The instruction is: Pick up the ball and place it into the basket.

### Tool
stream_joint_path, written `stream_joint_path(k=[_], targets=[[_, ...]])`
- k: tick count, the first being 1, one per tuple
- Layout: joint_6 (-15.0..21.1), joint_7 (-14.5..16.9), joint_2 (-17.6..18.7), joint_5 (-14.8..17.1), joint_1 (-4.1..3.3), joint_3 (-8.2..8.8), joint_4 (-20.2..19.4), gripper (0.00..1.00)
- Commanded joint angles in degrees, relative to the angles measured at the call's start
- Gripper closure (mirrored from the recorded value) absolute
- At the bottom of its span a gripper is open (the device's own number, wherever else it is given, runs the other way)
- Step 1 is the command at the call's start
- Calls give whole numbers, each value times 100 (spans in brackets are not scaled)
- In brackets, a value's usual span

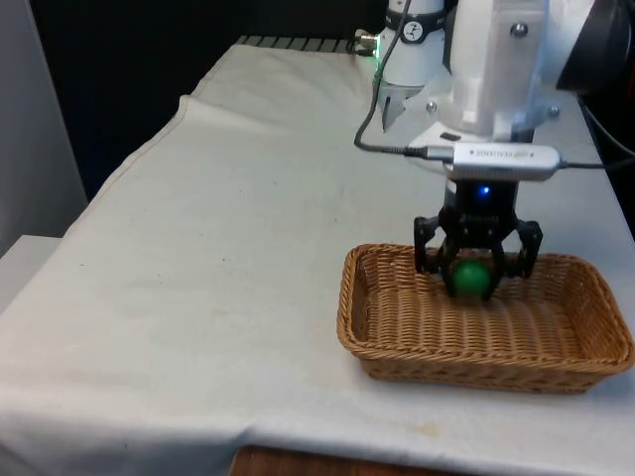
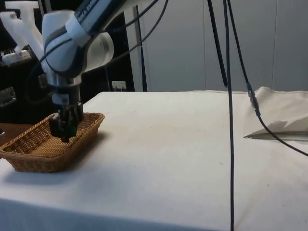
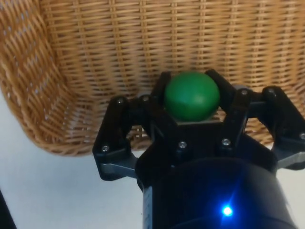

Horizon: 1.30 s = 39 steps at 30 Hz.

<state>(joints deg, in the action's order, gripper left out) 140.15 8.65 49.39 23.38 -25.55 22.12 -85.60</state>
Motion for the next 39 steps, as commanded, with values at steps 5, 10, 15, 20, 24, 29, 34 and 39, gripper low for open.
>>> stream_joint_path(k=[5,10,15,20,24,29,34,39], targets=[[126,46,155,109,46,-86,57,100],[149,63,183,132,74,-97,69,100],[149,29,189,109,40,-34,40,81],[160,97,212,178,109,-115,80,36],[160,103,218,178,115,-120,80,3],[149,97,201,172,115,-115,80,0],[115,46,149,126,63,-40,103,0],[-143,29,-120,74,29,34,69,0]])
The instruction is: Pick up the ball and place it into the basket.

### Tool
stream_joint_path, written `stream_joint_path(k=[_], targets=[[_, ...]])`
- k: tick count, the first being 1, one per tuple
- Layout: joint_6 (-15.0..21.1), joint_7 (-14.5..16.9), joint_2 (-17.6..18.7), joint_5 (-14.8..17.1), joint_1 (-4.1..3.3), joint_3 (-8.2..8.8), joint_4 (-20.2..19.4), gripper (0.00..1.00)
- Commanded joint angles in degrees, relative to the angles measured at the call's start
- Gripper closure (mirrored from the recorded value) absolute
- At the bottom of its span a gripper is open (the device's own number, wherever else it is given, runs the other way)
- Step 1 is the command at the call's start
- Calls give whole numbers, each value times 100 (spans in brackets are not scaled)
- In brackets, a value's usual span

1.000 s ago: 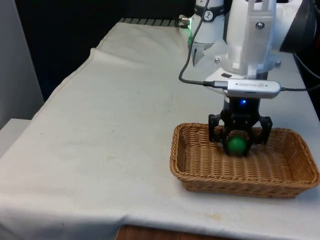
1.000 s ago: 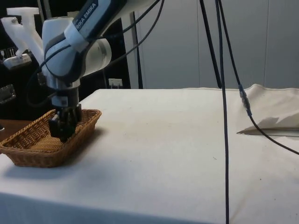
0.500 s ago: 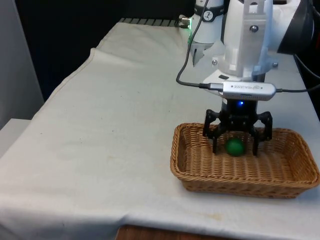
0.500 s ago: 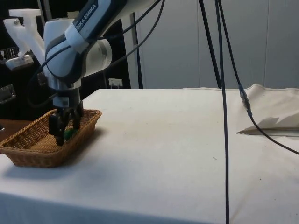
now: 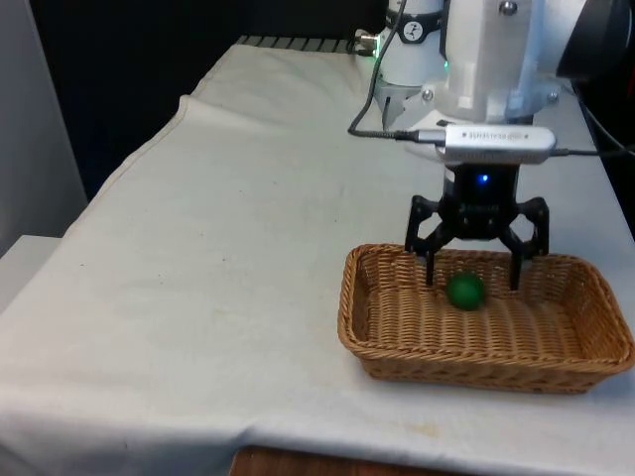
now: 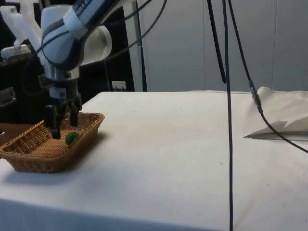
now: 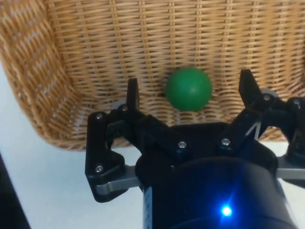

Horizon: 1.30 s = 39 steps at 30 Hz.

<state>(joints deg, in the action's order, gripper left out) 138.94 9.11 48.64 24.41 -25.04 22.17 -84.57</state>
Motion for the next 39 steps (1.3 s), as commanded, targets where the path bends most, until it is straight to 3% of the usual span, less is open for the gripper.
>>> stream_joint_path(k=[1,5,6,13,14,16,22,23,24,32,33,34,39], targets=[[-46,-17,-69,-34,-29,34,-34,0],[-80,0,-126,-17,-6,23,-6,0],[-172,-29,-235,-69,-40,74,-34,0],[-372,-46,-510,-138,-69,120,-80,0],[-338,-11,-424,-103,-29,80,-23,0],[-424,-46,-596,-160,-80,126,-115,0],[-556,-57,-963,-258,-120,138,-315,0],[-544,-17,-882,-218,-69,97,-246,0],[-567,-57,-1014,-275,-126,138,-355,0],[-699,-97,-1530,-441,-172,138,-682,0],[-682,-52,-1467,-395,-132,97,-630,0],[-716,-97,-1593,-464,-178,138,-716,0],[-825,-120,-1937,-579,-212,138,-917,0]])
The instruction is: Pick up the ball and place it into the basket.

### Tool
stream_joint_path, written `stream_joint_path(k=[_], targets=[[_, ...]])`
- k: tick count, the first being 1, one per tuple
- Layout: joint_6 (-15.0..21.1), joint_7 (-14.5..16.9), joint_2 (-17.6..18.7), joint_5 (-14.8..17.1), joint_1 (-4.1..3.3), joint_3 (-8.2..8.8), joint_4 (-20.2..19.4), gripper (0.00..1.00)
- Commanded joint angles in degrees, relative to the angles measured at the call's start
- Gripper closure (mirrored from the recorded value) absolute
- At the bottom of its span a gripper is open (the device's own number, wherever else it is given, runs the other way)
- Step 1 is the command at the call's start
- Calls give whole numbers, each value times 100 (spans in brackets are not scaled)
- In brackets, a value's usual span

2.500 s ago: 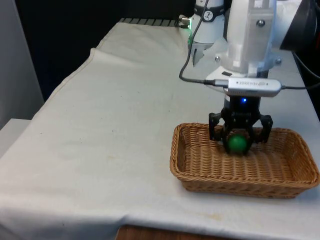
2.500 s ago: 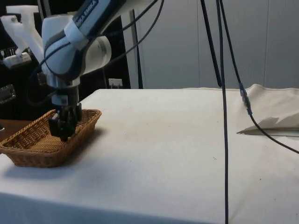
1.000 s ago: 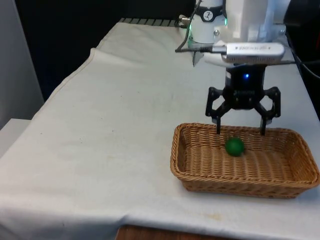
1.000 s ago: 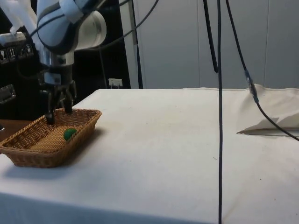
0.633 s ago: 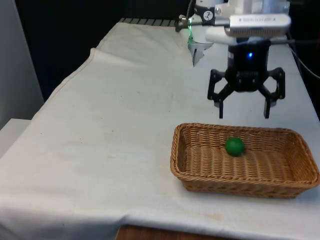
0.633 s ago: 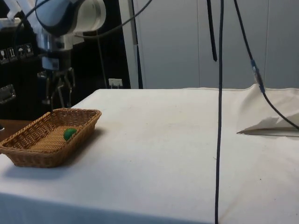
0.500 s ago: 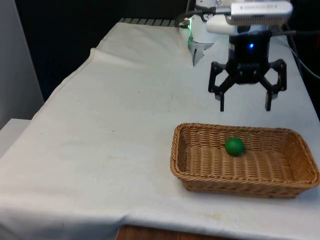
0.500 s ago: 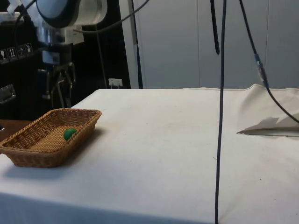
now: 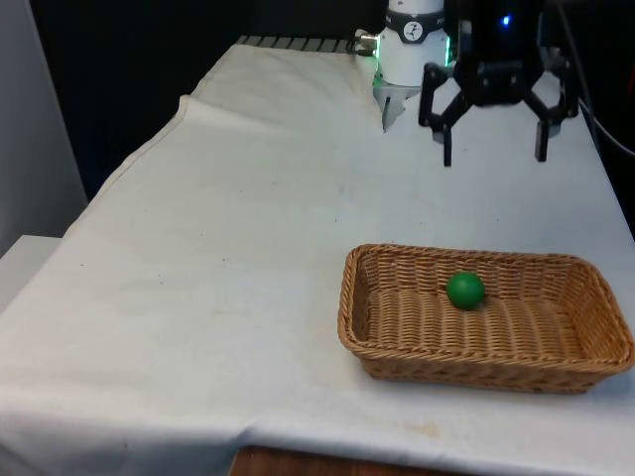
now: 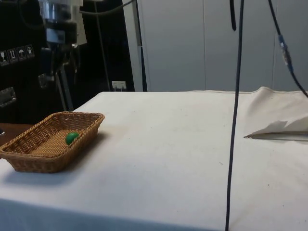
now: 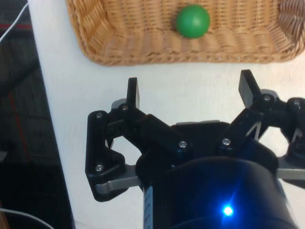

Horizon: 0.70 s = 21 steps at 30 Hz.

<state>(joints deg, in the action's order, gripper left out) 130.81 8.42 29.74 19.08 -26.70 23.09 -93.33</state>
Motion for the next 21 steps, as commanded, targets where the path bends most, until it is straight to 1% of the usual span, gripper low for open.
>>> stream_joint_path(k=[1,2,3,4,6,7,8,10,11,12,14,15,20,21], targets=[[-34,-63,-109,-74,-46,40,-74,0],[-52,-74,-160,-97,-52,40,-103,0],[-40,-23,-115,-57,-6,0,-63,0],[-63,-86,-206,-120,-52,34,-126,0],[-132,-103,-372,-183,-63,34,-218,0],[-132,-103,-372,-183,-63,34,-218,0],[-178,-115,-481,-223,-74,34,-269,0],[-218,-115,-590,-252,-80,40,-327,0],[-223,-57,-550,-195,-40,0,-286,0],[-241,-120,-647,-275,-86,40,-361,0],[-286,-132,-773,-327,-92,34,-430,0],[-321,-143,-894,-367,-97,29,-504,0],[-401,-178,-1186,-487,-109,17,-699,0],[-390,-115,-1169,-430,-74,-11,-688,0]])
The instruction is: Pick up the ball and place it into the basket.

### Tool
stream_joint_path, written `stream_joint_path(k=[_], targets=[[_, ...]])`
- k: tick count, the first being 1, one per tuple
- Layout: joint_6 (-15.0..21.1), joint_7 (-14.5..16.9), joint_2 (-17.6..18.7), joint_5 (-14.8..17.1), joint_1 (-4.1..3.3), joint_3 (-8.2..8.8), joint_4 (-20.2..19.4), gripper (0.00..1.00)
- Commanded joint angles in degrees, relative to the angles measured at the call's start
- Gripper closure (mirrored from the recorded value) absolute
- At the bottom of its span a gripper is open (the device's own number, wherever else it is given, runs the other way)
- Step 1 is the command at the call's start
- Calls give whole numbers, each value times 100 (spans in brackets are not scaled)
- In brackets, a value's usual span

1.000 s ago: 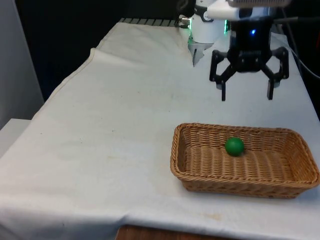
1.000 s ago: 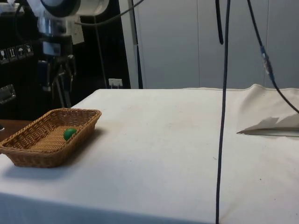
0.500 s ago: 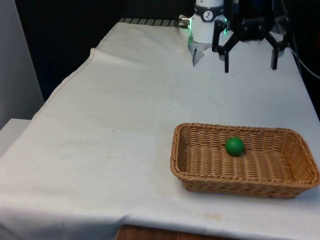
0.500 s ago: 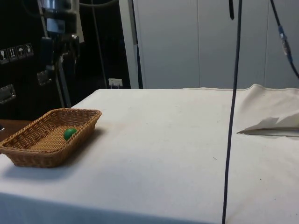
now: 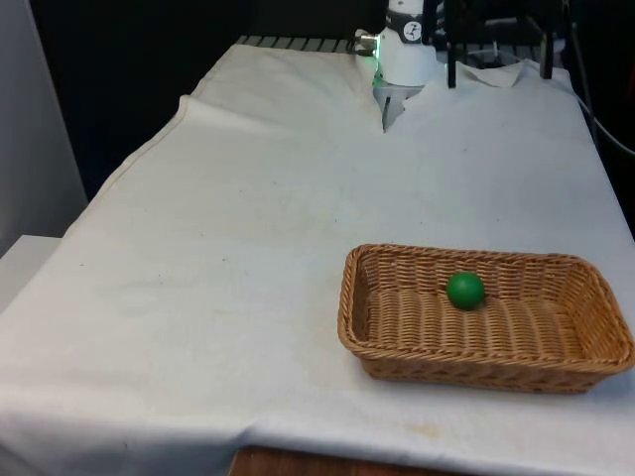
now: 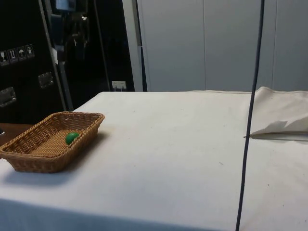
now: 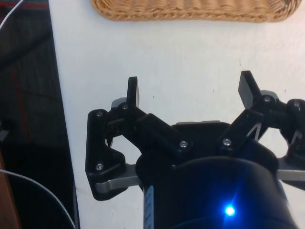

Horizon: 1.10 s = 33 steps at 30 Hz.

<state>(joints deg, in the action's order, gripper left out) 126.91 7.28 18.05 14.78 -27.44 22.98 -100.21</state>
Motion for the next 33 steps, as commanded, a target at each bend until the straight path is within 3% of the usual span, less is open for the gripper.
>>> stream_joint_path(k=[1,8,9,10,13,17,18,19,23,24,33], targets=[[-34,-74,-115,-103,-40,23,-80,0],[-120,-120,-493,-264,-63,6,-361,0],[-120,-46,-435,-178,-23,-17,-309,0],[-138,-132,-607,-304,-69,0,-453,0],[-149,-160,-768,-372,-69,-23,-584,0],[-195,-201,-1043,-476,-63,-69,-802,0],[-189,-120,-945,-378,-34,-74,-728,0],[-195,-201,-1043,-476,-63,-69,-802,0],[-241,-246,-1358,-573,-57,-120,-1071,0],[-223,-155,-1283,-470,-34,-126,-1014,0],[-309,-367,-1707,-728,-46,-189,-1438,0]])
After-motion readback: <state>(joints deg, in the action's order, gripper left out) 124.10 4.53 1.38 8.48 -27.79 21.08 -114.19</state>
